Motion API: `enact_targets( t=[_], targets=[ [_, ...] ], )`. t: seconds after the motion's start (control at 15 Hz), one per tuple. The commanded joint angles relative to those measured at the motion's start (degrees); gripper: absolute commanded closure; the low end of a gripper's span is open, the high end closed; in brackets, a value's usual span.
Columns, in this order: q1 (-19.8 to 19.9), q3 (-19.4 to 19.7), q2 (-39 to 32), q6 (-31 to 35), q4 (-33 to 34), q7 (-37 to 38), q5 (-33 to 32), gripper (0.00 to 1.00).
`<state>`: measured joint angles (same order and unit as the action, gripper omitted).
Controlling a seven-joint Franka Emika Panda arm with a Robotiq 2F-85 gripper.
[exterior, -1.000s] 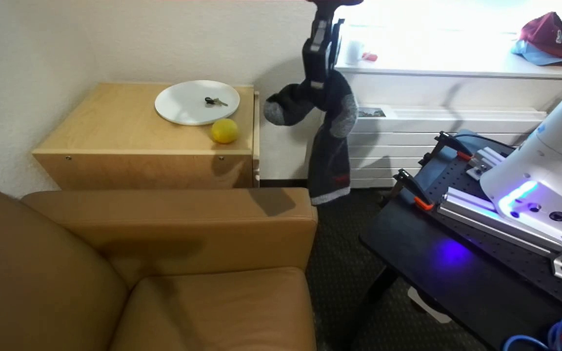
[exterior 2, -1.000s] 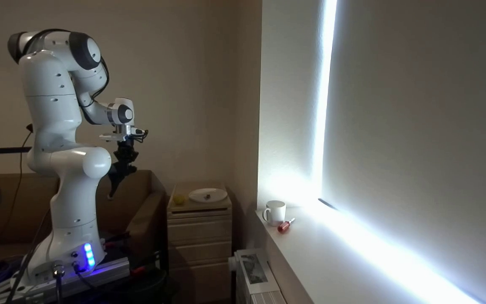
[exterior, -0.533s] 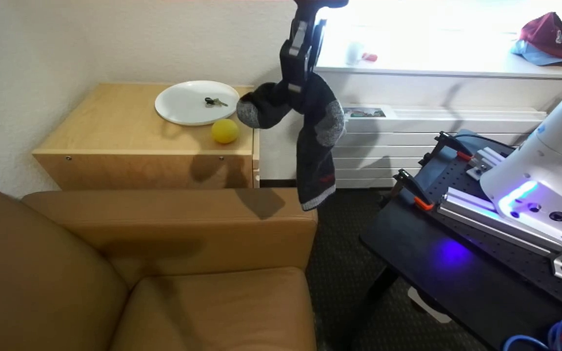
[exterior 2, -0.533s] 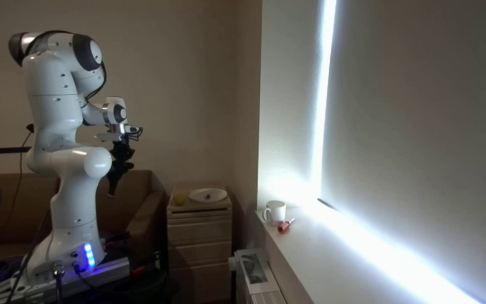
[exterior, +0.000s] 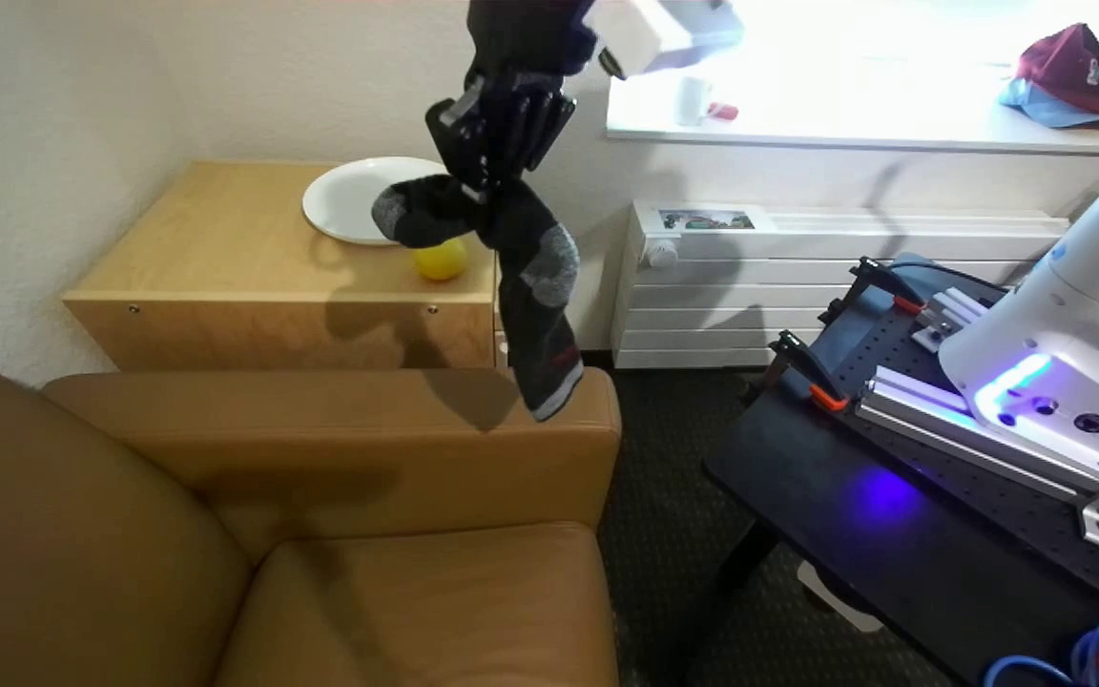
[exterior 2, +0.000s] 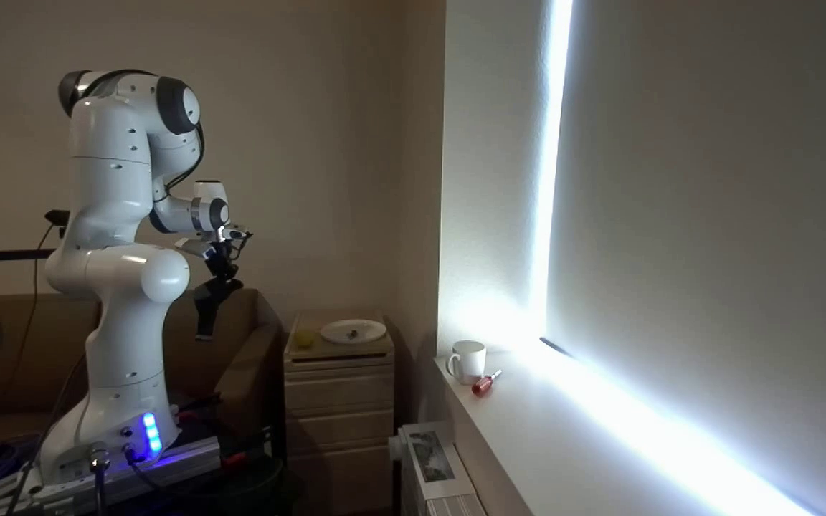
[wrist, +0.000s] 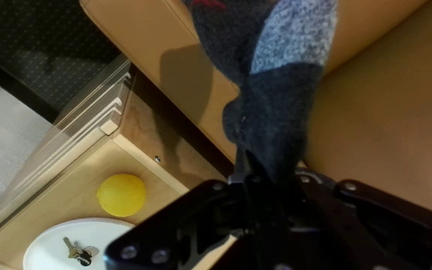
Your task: Put the sock on the armrest
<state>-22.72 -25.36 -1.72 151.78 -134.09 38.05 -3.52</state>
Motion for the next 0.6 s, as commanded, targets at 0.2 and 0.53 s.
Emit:
enact_targets(
  t=[0.2, 0.53],
  targets=[
    [-0.9, 4.4, -8.0, 0.5, 1.9, 19.9, -18.6, 0.97],
    [-2.2, 5.7, -7.6, 2.5, 0.8, 18.1, -16.5, 0.9]
  ],
)
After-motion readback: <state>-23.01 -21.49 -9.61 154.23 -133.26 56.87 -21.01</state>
